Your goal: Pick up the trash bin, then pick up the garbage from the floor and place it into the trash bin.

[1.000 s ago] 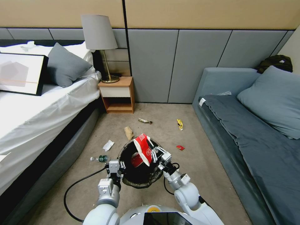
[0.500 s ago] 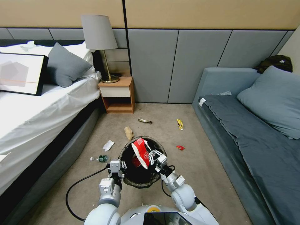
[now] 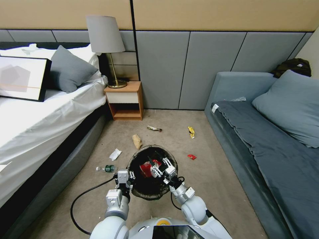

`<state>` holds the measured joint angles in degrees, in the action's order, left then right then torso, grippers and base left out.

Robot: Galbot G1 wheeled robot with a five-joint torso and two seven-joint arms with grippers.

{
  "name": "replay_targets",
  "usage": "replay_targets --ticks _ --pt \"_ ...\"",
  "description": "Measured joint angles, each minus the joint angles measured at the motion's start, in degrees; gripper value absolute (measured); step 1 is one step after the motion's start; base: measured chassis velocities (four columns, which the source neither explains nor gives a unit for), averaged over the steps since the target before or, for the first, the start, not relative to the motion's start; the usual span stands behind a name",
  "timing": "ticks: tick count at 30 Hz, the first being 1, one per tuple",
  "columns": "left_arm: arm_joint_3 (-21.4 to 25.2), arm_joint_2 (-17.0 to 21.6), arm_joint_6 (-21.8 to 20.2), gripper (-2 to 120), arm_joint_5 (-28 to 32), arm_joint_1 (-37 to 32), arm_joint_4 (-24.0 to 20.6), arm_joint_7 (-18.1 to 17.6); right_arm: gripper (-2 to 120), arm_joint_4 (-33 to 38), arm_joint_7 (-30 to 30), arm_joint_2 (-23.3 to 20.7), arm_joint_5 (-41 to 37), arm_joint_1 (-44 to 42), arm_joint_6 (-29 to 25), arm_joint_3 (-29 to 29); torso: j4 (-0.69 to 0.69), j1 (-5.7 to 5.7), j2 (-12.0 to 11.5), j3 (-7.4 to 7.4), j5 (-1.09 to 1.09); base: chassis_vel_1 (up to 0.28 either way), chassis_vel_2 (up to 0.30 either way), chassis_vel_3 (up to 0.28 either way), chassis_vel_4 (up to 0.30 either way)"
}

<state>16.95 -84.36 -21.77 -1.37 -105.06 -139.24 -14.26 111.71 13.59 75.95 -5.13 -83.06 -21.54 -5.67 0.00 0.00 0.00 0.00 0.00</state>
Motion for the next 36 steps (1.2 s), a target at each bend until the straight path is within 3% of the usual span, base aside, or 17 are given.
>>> replay_targets --ticks 2,6,19,21,23,25,30,36 --pt "0.0 0.1 0.0 0 0.0 0.0 0.0 0.0 92 0.3 0.0 -0.1 0.1 -0.1 0.0 0.0 0.00 0.00 0.0 0.00 0.00 0.000 0.000 0.000 0.000" --pt "-0.1 0.1 0.0 0 0.0 0.0 0.0 0.0 100 0.9 0.0 -0.2 0.1 -0.3 0.0 0.0 0.00 0.00 0.0 0.00 0.00 0.000 0.000 0.000 0.000" --pt "0.2 0.2 0.0 0 0.0 -0.1 0.0 0.0 100 6.7 -0.2 -0.1 1.7 -1.6 -1.0 -0.8 0.00 0.00 0.0 0.00 0.00 0.000 0.000 0.000 0.000" --pt "0.5 0.1 0.1 0 0.0 -0.1 0.2 0.0 100 12.9 -3.2 1.0 3.6 -2.8 -2.2 -2.8 0.00 0.00 0.0 0.00 0.00 0.000 0.000 0.000 0.000" --pt "0.6 0.1 0.1 0 0.0 -0.1 0.2 0.0 100 13.4 -3.7 1.2 3.8 -3.0 -2.3 -3.1 0.00 0.00 0.0 0.00 0.00 0.000 0.000 0.000 0.000" --pt "0.8 0.1 0.1 0 0.0 -0.1 0.3 0.0 100 17.2 -8.9 2.2 5.0 -4.2 -2.8 -5.6 0.00 0.00 0.0 0.00 0.00 0.000 0.000 0.000 0.000" --pt "1.1 -0.1 0.2 0 0.2 0.0 0.4 0.0 100 18.9 -15.3 4.0 5.2 -7.5 -3.8 -9.6 0.00 0.00 0.0 -0.01 0.00 0.000 0.000 0.000 0.000" --pt "1.5 -0.1 0.2 0 0.4 -0.2 0.3 0.0 100 16.5 -18.1 6.0 7.3 -10.3 -7.3 -15.2 0.00 0.00 0.0 0.00 0.01 0.000 0.000 0.000 0.000"
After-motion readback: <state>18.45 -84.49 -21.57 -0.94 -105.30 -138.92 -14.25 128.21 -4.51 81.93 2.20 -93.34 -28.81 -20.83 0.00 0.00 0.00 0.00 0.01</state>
